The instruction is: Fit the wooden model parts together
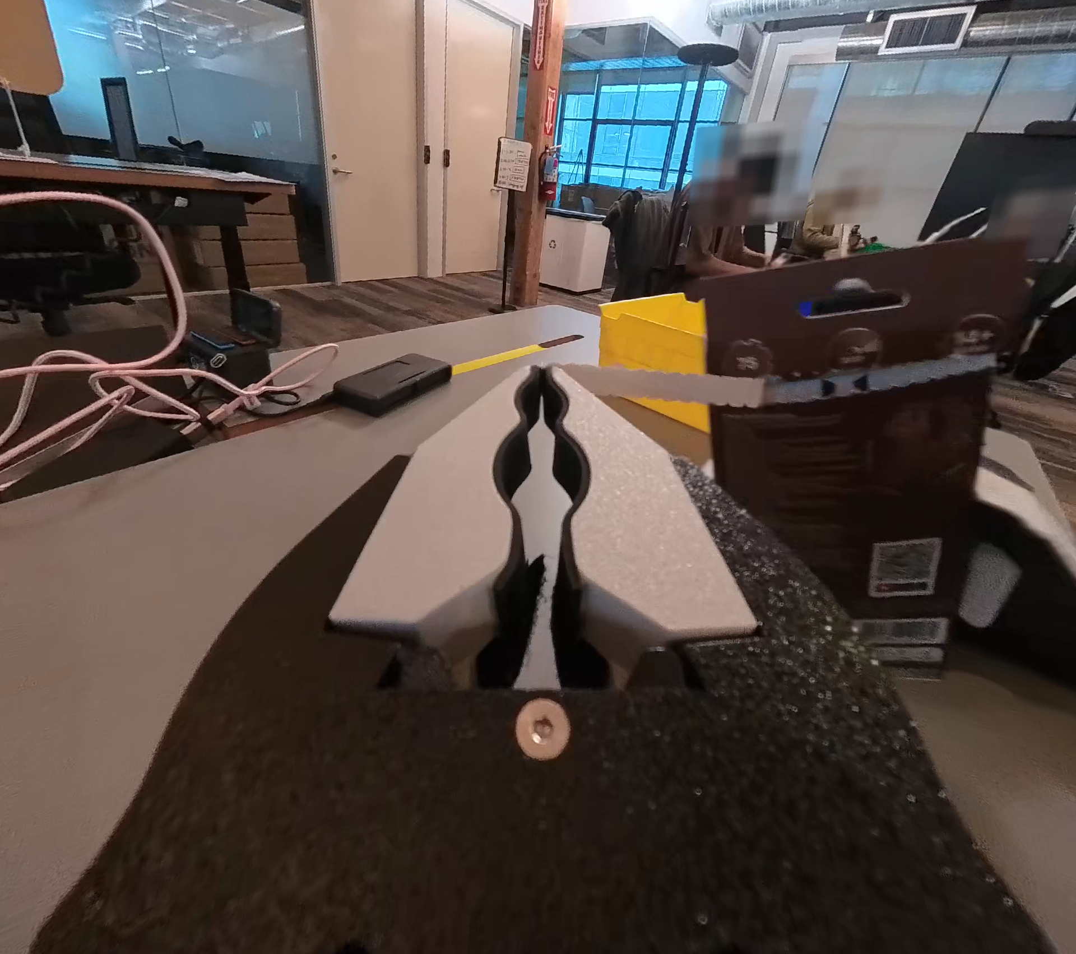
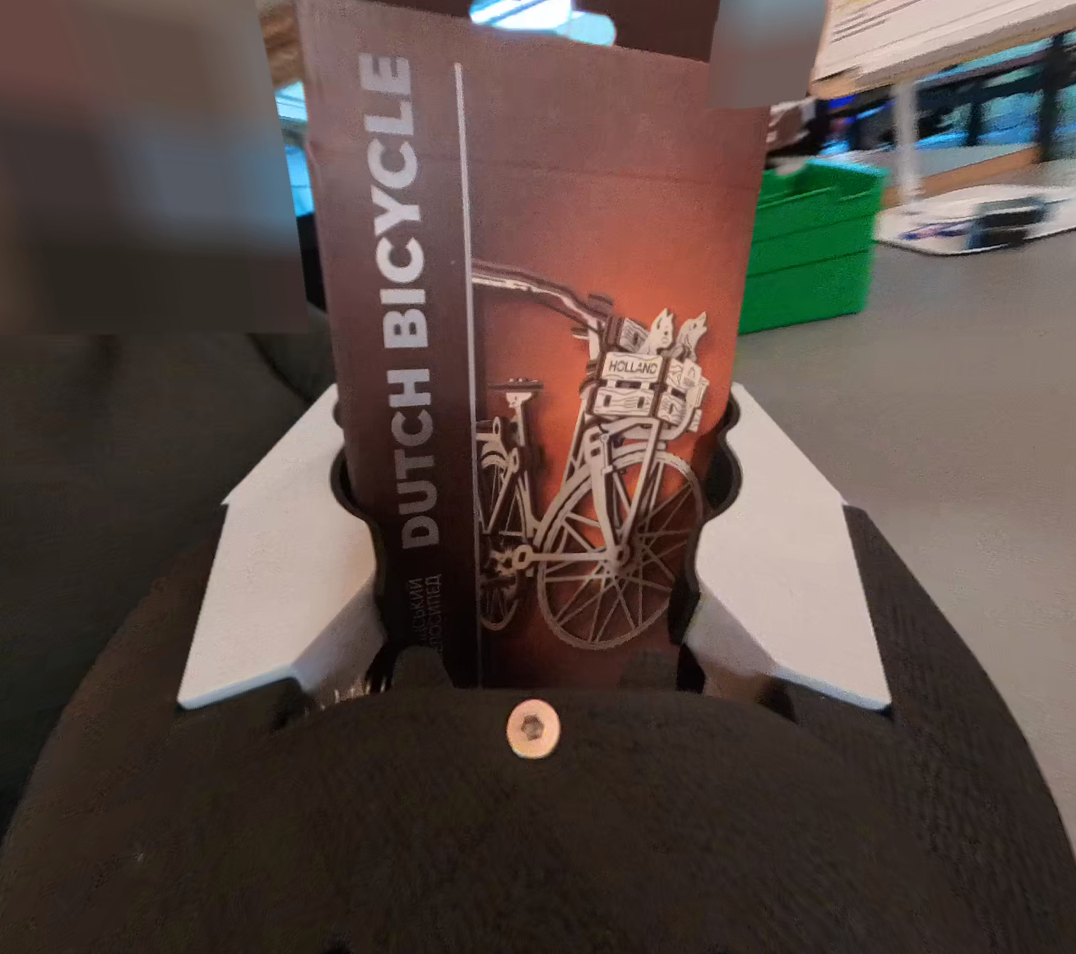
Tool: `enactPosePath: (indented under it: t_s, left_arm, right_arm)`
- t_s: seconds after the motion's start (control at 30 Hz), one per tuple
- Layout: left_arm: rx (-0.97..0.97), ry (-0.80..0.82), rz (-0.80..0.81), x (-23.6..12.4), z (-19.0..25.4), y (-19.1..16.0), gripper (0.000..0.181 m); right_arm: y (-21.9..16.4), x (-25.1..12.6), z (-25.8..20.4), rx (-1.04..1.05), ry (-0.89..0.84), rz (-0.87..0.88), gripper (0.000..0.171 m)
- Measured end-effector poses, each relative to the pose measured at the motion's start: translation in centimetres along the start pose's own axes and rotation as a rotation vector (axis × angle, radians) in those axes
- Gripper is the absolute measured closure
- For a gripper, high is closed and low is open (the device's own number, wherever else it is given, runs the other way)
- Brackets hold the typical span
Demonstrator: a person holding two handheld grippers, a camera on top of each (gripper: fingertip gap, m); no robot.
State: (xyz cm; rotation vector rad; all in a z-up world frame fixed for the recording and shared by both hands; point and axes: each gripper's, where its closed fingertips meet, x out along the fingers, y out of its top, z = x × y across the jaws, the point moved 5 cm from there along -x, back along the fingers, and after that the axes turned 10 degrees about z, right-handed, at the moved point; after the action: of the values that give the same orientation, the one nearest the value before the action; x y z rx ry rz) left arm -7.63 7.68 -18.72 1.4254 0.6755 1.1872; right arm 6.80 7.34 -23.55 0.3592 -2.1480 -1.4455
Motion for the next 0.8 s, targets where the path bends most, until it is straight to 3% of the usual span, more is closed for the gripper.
enactPosePath:
  t_s: [0.17, 0.4, 0.5, 0.6, 0.73, 0.8]
  left_arm:
    - [-0.029, 0.011, 0.008, -0.4, -0.6, 0.0, 0.181]
    - [-0.028, -0.003, 0.023, -0.5, -0.3, 0.2, 0.181]
    - [-0.073, 0.162, 0.028, -1.3, -4.0, -0.1, 0.181]
    - [-0.219, 0.246, 0.082, -3.4, -7.9, 0.3, 0.181]
    - [-0.167, 0.157, 0.015, -1.9, -5.6, -0.3, 0.181]
    - [-0.084, 0.148, -0.060, -1.4, -4.7, -1.0, 0.181]
  right_arm:
    - [-0.3, 0.8, -1.7, 0.165, 0.170, 0.018, 0.051]
    - [-0.1, 0.9, -2.6, 0.261, 0.258, 0.036, 0.051]
    - [0.5, 0.7, -5.0, 0.220, 0.387, 0.052, 0.052]
    - [1.1, 0.3, -5.0, 0.149, 0.334, 0.068, 0.052]
    - [1.6, 0.0, -2.9, 0.041, 0.157, 0.059, 0.050]
    - [1.8, -0.1, -1.8, -0.121, 0.001, 0.019, 0.051]
